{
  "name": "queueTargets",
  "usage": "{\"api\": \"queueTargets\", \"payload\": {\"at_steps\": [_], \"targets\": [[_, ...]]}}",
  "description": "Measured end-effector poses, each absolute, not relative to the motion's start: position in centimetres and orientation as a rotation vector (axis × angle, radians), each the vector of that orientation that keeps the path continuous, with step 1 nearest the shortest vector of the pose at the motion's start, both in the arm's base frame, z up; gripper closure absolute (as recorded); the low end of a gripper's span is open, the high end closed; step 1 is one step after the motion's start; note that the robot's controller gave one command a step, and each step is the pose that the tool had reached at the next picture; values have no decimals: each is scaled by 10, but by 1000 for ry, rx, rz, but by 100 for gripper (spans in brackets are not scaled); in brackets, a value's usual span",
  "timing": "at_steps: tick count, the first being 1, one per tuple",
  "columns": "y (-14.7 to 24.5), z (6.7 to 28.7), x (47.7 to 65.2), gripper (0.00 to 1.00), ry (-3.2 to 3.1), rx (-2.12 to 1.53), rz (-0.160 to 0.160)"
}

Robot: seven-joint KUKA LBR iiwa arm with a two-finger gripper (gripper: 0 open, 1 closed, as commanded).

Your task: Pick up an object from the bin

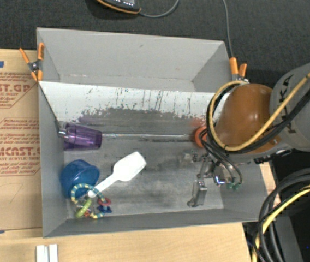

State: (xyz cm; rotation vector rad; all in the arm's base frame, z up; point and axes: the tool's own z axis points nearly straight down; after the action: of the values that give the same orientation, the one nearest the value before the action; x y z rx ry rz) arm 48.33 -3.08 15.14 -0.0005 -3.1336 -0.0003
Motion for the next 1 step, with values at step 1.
{"api": "queueTargets", "payload": {"at_steps": [1], "targets": [[-31,156,485,0,-3141,1,1]]}}
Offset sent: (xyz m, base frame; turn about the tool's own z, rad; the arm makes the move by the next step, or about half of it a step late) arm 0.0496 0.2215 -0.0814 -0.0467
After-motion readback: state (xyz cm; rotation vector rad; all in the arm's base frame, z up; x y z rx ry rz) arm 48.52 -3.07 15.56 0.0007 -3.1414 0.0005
